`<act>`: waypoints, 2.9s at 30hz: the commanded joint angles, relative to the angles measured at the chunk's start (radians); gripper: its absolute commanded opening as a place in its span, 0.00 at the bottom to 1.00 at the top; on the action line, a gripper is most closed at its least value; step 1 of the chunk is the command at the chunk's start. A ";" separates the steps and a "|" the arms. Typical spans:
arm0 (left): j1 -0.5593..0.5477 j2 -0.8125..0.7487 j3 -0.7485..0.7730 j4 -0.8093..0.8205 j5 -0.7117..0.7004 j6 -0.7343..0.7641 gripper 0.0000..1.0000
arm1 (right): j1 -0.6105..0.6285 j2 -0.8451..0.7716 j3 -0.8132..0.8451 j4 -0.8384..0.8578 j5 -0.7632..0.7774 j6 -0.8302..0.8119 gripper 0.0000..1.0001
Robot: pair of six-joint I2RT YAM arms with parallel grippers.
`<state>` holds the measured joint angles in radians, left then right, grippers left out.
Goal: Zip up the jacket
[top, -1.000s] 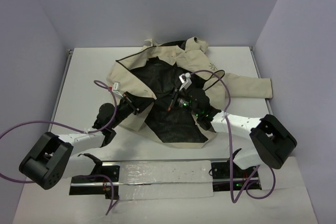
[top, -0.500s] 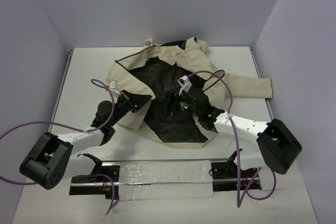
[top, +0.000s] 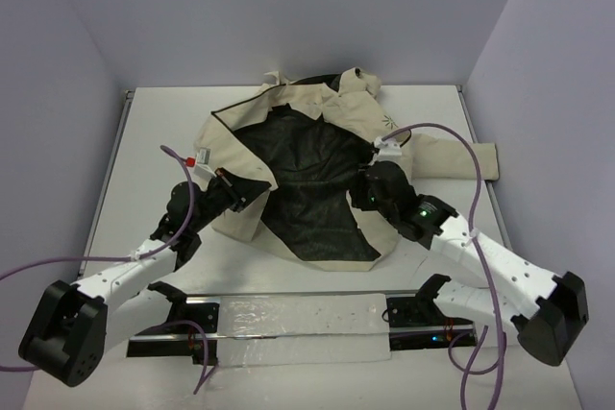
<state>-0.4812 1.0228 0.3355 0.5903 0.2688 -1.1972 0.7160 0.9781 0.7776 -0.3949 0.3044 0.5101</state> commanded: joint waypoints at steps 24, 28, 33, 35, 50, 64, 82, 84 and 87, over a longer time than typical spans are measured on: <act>0.008 -0.065 0.119 -0.187 0.035 0.111 0.00 | -0.199 0.546 0.047 0.159 0.055 0.230 0.42; 0.009 -0.064 0.119 -0.187 0.032 0.114 0.00 | -0.190 0.492 0.035 0.154 0.067 0.221 0.14; 0.009 -0.069 0.118 -0.203 0.011 0.124 0.00 | -0.181 0.442 0.041 0.137 0.073 0.179 0.00; 0.009 -0.073 0.125 -0.219 0.007 0.130 0.00 | -0.170 0.413 0.050 0.139 0.055 0.153 0.00; 0.024 -0.095 0.201 -0.329 -0.016 0.175 0.00 | 0.125 0.246 0.035 -0.088 -0.214 -0.113 0.00; 0.028 -0.114 0.168 -0.318 -0.013 0.160 0.00 | 0.153 0.392 0.046 -0.161 -0.182 -0.029 0.45; 0.027 -0.115 0.168 -0.333 -0.018 0.168 0.00 | 0.180 0.496 0.287 -0.154 -0.149 -0.117 0.48; 0.029 -0.119 0.168 -0.339 -0.019 0.169 0.00 | 0.170 0.548 0.327 -0.146 -0.130 -0.128 0.48; 0.028 -0.127 0.169 -0.347 -0.021 0.172 0.00 | 0.156 0.619 0.353 -0.107 -0.147 -0.126 0.48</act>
<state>-0.4608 0.9217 0.4889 0.2388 0.2577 -1.0376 0.8850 1.5316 1.0731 -0.5604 0.1353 0.4099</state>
